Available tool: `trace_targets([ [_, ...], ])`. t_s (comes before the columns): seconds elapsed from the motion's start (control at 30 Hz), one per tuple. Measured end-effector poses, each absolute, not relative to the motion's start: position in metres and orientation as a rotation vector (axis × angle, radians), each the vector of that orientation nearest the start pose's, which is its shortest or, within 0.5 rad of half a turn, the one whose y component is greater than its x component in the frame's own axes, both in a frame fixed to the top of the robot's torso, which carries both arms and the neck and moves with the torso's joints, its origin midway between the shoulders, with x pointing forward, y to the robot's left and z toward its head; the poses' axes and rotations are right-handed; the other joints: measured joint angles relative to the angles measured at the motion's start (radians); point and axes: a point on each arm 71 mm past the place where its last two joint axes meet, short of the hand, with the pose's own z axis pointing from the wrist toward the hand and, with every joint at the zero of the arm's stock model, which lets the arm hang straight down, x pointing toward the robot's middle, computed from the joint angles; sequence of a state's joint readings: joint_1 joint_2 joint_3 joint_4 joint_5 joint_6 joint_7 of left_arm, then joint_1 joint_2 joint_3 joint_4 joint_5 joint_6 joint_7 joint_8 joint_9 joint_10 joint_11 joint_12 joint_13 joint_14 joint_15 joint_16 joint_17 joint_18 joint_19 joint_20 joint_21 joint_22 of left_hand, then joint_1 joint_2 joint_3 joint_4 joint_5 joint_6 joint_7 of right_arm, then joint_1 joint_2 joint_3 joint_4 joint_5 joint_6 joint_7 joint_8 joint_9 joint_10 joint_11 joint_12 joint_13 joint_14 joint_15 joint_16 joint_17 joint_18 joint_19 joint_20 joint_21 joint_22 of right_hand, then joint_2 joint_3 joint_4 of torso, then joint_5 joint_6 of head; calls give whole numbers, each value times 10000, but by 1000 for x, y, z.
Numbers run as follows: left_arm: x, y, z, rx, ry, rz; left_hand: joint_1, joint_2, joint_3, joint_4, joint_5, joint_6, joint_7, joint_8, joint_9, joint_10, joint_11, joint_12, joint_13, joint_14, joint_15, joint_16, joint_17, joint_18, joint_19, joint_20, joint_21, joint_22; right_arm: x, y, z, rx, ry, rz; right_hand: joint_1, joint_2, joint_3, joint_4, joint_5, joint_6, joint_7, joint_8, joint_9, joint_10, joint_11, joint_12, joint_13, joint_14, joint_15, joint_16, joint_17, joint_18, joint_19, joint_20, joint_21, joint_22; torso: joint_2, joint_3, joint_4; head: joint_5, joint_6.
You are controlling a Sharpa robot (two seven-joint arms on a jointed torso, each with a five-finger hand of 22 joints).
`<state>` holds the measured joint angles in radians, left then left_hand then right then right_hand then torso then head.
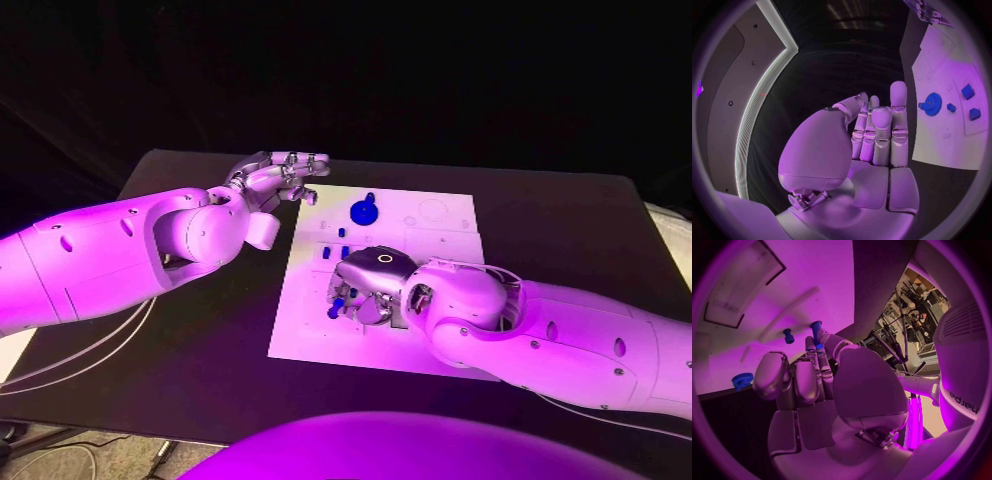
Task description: Assemble the parts on the task board
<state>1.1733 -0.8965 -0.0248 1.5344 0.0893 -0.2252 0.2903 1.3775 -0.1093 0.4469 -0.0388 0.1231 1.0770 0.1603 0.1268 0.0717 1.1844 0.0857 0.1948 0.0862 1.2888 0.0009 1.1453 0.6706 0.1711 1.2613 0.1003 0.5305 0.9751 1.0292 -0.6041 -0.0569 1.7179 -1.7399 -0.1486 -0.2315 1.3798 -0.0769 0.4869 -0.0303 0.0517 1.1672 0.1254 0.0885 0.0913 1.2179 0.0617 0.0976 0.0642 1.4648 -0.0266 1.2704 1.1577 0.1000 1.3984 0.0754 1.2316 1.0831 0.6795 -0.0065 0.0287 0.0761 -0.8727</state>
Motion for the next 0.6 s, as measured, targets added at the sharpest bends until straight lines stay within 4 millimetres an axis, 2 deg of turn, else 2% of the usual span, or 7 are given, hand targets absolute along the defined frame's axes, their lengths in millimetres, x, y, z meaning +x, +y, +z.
trace_targets([
  [0.23, 483, 229, -193, -12950, 15041, -15556, 0, 0, 0, 0, 0, 0, 0, 0, 0, 0, 0, 0, 7, 0, 0, 0, 0, 0, 0, 0, 0, 0, 374, -27, -237, -6084, 17721, 8572, 42, 16, -2, -1, -3, -17, 14, 0, 6, 0, 2, -36, -5, 0, 0, 0, -45, -1, 0, 0, 0, -29, -1, -7, 8, -11, 0],
  [0.33, 483, 229, -193, -12951, 15045, -15556, 0, 0, 0, 0, 0, 0, 0, 0, 0, 0, 0, 0, 6, 0, 0, 0, 0, -1, 0, 0, 0, 1, 373, -26, -238, -6154, 17711, 8568, 1, -25, -115, 112, 47, -172, 114, -157, 6, -173, 131, -208, 16, 15, 92, 0, -82, -1, -57, 56, -37, -86, -1, -9, 10, -12, 0],
  [0.5, 483, 229, -193, -12956, 15056, -15553, 0, 0, 0, 0, 0, 0, 0, 0, 0, 0, 0, 0, 5, 0, 0, 0, 1, -1, 0, 0, 0, 1, 373, -27, -242, -6166, 17836, 8478, -617, -637, -643, 278, 185, -977, 287, -253, -216, -1091, 309, -369, -35, 14, 231, -1, -172, -1, -169, 169, -289, -398, -1, -11, 10, -5, -1],
  [0.6, 483, 229, -193, -12961, 15068, -15551, 0, 0, 0, 0, 0, 0, 0, 0, 0, 0, 1, 0, 5, 0, 1, 0, 1, -1, 0, 0, 0, 1, 373, -29, -243, -6102, 17862, 8417, -729, -749, -1136, 292, 276, -1569, 383, -253, -267, -1987, 458, -369, -31, 16, 340, -1, -234, -1, -253, 253, -465, -637, -1, -10, 7, -10, -1],
])
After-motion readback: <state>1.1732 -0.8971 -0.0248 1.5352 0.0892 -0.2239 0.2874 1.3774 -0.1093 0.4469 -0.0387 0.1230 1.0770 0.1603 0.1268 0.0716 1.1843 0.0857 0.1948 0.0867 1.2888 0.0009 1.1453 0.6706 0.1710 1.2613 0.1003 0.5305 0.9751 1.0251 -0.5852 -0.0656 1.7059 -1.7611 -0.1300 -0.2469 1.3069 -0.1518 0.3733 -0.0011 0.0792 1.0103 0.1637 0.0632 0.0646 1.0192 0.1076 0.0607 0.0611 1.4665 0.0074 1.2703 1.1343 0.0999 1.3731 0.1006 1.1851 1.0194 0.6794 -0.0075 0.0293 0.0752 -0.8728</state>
